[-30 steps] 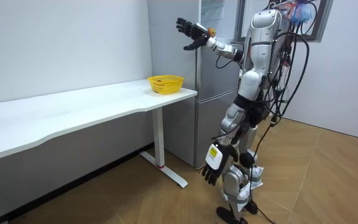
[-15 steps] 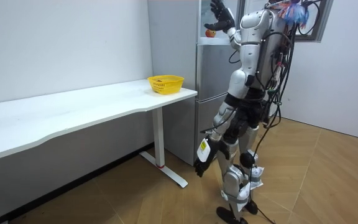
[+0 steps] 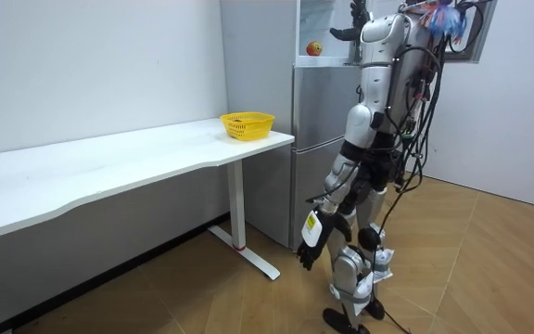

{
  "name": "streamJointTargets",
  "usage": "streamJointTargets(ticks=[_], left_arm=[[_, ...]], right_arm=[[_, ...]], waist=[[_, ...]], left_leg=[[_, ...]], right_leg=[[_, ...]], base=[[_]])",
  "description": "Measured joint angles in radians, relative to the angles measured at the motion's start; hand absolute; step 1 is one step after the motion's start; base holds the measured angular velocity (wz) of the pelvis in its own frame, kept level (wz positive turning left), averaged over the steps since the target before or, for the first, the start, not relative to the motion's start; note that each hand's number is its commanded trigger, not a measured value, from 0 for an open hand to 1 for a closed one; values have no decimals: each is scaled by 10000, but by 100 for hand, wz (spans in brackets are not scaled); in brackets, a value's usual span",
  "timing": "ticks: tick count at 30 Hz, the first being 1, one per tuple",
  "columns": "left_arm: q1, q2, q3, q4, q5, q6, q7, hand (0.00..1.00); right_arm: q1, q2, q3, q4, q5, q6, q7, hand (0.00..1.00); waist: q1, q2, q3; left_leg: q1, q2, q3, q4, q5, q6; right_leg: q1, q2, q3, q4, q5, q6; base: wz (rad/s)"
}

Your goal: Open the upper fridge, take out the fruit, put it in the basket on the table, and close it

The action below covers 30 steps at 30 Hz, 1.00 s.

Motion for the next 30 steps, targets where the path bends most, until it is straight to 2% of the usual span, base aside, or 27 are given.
streamJointTargets(ticks=[5, 11, 17, 21, 24, 30], left_arm=[[-15, -1, 45, -4, -10, -43, 11, 0], [85, 0, 258, -13, 23, -24, 7, 0], [75, 2, 419, -23, 12, 29, -20, 0], [-20, 5, 419, -103, 15, 14, -96, 0], [-39, 15, 418, -138, 24, 11, -130, 0], [-99, 158, 455, -476, 75, 9, -375, 0]], right_arm=[[1, -224, -608, 378, 186, -117, -556, 0], [1, -361, -742, 612, -375, -114, -1161, 0], [-21, -413, -735, 1162, -418, -103, -1123, 0], [-138, -762, -727, 1773, 440, -77, -849, 0], [-282, -801, -726, 2060, 490, -71, -570, 0], [-702, -940, -735, 2684, 673, 200, -114, 0]], waist=[[-118, -27, 17], [-208, -65, 22], [-147, -174, 25], [-62, -317, 30], [-48, -379, 33], [47, -643, 53]], left_leg=[[-6, -7, -27, -5, 1, -1], [-24, -5, -52, -35, 7, -9], [-2, -9, -73, -80, 6, -9], [-11, -13, -85, -57, 6, -9], [-15, -14, -91, -45, 6, -9], [-204, -27, -195, 104, 6, -8]], right_leg=[[49, -4, -109, -135, -2, 5], [37, 24, -131, -137, -2, 4], [7, 20, -147, -148, -5, 7], [18, 7, -125, -149, -6, 7], [46, 2, -134, -147, -6, 7], [23, -25, -243, -109, -18, 5]], base=[[2], [0], [0], [0], [0], [4]])
